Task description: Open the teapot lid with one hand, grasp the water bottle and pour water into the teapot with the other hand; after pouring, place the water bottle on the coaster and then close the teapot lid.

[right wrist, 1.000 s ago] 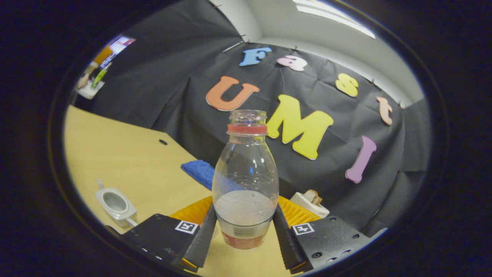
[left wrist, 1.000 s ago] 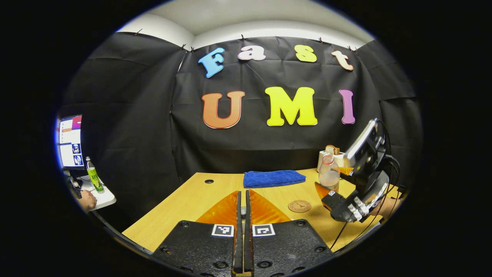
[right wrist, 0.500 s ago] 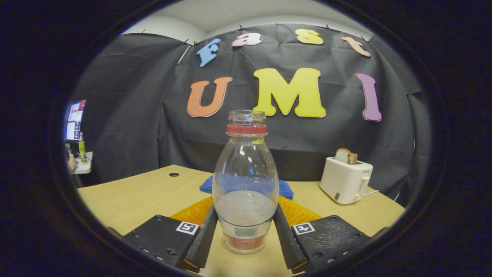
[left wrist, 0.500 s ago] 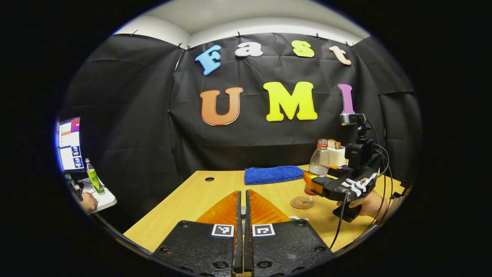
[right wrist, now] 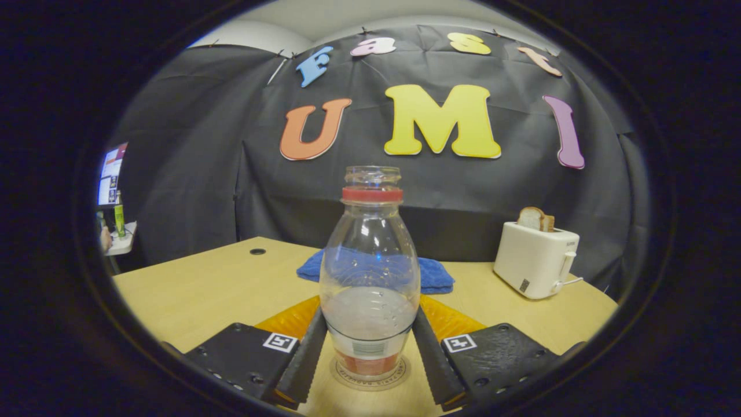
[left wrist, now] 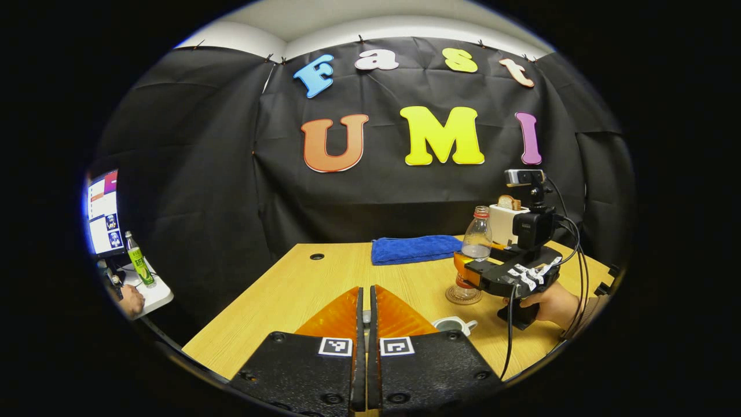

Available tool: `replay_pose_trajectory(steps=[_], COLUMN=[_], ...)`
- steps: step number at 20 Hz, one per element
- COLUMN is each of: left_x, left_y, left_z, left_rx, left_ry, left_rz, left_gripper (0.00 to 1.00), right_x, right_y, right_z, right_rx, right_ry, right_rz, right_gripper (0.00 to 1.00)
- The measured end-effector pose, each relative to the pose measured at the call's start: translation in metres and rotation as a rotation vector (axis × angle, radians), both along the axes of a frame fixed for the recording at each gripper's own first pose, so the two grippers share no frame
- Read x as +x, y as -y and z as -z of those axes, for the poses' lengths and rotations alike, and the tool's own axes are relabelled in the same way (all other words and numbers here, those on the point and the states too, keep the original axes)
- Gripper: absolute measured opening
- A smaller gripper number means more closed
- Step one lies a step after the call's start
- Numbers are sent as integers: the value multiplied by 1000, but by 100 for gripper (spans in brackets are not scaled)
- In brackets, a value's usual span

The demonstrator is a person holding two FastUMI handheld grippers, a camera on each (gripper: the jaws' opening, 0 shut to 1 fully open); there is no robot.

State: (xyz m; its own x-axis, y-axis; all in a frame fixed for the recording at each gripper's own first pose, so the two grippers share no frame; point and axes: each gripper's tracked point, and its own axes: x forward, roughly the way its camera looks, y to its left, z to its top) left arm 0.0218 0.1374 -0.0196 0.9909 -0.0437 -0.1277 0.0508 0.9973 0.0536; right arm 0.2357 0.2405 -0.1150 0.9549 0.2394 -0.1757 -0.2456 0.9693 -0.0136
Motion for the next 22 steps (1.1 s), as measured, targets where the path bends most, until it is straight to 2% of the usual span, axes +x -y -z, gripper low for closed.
replay_pose_trajectory(steps=[3, 5, 7, 12, 17, 22], left_x=[0, 0, -2, -2, 3, 1], left_y=[1, 0, 2, 6, 7, 14], left_z=[0, -2, -1, -1, 1, -18], left_rx=[6, 9, 11, 17, 37, 4], left_ry=[-4, 3, 4, 5, 6, 72], left_rz=[-5, -4, -2, 4, -1, -13], left_gripper=[4, 4, 4, 4, 4, 4], right_x=[-2, -2, -5, -19, -38, -85], right_y=[-3, -1, 0, 0, 13, 40], right_z=[-1, -6, -13, -41, -61, -72], right_rx=[-2, 0, -4, 11, 31, 53], right_ry=[1, 15, 27, 76, 76, 107], right_rz=[-11, -1, 3, -20, -18, -3], right_gripper=[81, 89, 93, 93, 94, 94])
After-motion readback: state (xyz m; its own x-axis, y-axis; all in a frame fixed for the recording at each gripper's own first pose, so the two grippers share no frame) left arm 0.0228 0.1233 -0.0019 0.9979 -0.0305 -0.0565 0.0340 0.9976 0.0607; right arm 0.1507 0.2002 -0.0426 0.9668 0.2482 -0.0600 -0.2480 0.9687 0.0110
